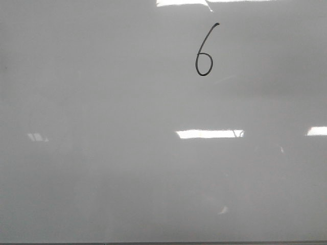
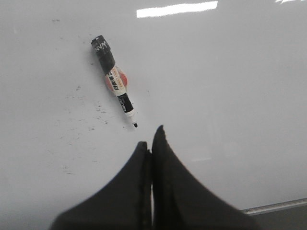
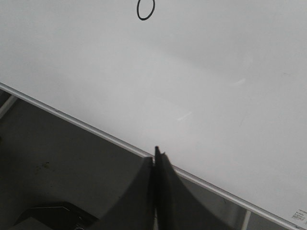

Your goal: Write number 6 on whiteboard

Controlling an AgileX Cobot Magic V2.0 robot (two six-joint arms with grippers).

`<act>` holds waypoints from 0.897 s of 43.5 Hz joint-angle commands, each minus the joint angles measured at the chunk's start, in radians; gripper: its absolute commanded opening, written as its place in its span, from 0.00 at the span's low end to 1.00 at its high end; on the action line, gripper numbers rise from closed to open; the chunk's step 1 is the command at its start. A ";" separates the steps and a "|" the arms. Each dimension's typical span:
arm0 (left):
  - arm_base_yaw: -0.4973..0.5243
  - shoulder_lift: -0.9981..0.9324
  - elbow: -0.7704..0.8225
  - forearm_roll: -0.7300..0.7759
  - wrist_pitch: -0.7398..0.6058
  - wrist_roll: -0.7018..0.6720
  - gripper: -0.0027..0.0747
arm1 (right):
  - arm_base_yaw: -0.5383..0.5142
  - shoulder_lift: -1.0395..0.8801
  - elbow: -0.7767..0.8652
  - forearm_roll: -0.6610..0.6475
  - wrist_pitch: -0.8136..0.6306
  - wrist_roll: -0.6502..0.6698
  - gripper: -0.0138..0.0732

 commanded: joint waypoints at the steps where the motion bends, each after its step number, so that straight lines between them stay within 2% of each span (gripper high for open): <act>1: -0.007 0.000 -0.025 -0.008 -0.070 0.000 0.01 | -0.008 0.001 -0.027 -0.009 -0.069 0.004 0.02; 7: -0.007 -0.013 -0.023 -0.008 -0.075 0.000 0.01 | -0.008 0.001 -0.027 -0.009 -0.069 0.004 0.02; 12: 0.053 -0.079 0.020 -0.013 -0.102 0.000 0.01 | -0.008 0.001 -0.027 -0.009 -0.069 0.004 0.02; 18: 0.120 -0.203 0.163 -0.030 -0.260 0.000 0.01 | -0.008 0.001 -0.027 -0.009 -0.069 0.004 0.02; 29: 0.181 -0.458 0.548 -0.013 -0.591 0.034 0.01 | -0.008 0.001 -0.027 -0.009 -0.068 0.004 0.02; 39: 0.199 -0.620 0.810 -0.026 -0.778 0.034 0.01 | -0.008 0.001 -0.027 -0.009 -0.068 0.004 0.02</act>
